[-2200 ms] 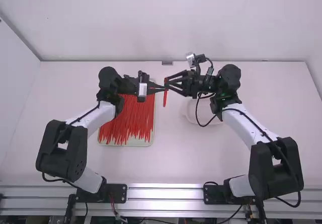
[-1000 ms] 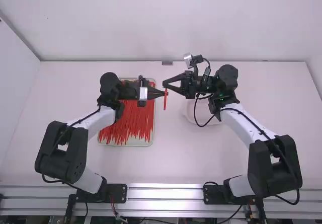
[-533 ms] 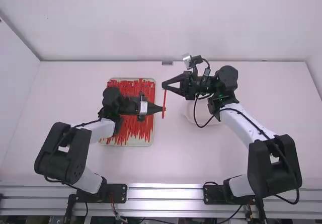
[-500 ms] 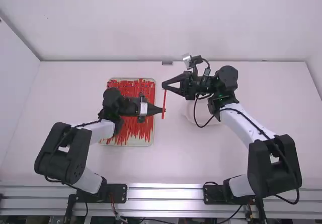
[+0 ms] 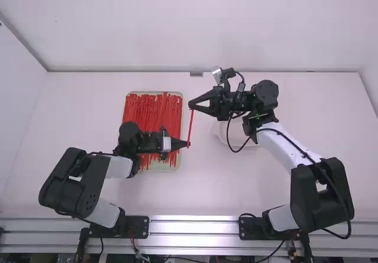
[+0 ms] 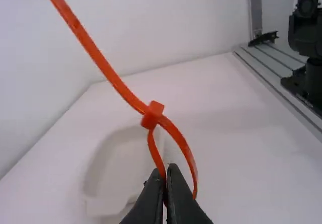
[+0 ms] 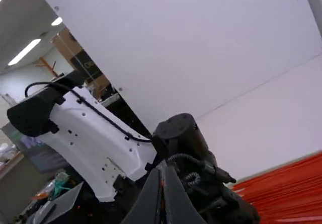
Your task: Fasten the cable tie
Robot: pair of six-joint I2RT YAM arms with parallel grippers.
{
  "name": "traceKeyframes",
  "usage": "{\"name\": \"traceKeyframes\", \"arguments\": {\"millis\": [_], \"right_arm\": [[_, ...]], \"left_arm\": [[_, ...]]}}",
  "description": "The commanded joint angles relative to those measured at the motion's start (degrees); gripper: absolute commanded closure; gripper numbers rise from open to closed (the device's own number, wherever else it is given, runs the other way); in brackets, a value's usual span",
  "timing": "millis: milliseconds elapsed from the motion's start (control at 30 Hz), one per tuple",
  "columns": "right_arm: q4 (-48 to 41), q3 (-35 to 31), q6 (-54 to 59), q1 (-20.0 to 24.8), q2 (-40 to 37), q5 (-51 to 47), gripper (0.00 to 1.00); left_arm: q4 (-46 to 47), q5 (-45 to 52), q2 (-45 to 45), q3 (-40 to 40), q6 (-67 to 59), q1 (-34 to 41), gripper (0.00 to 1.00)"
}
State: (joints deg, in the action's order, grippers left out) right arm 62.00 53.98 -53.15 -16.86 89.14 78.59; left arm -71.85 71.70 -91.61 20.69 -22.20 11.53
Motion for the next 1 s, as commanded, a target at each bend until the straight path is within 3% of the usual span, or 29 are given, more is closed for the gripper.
{"name": "traceKeyframes", "arguments": {"millis": [0, 733, 967], "right_arm": [[2.3, 2.3, -1.1, 1.0, -1.1, -6.6, 1.00], [2.1, 2.3, -1.5, -0.2, -1.1, -6.3, 1.00], [2.2, 2.3, -1.5, -1.5, -1.1, -5.9, 0.99]], "left_arm": [[1.1, 2.1, -1.4, -4.1, -1.4, 0.1, 0.98], [-3.8, 2.4, -1.4, -4.5, 2.4, 0.2, 0.98], [-19.4, 2.2, -1.4, -4.4, 13.2, 0.1, 0.98]]}}
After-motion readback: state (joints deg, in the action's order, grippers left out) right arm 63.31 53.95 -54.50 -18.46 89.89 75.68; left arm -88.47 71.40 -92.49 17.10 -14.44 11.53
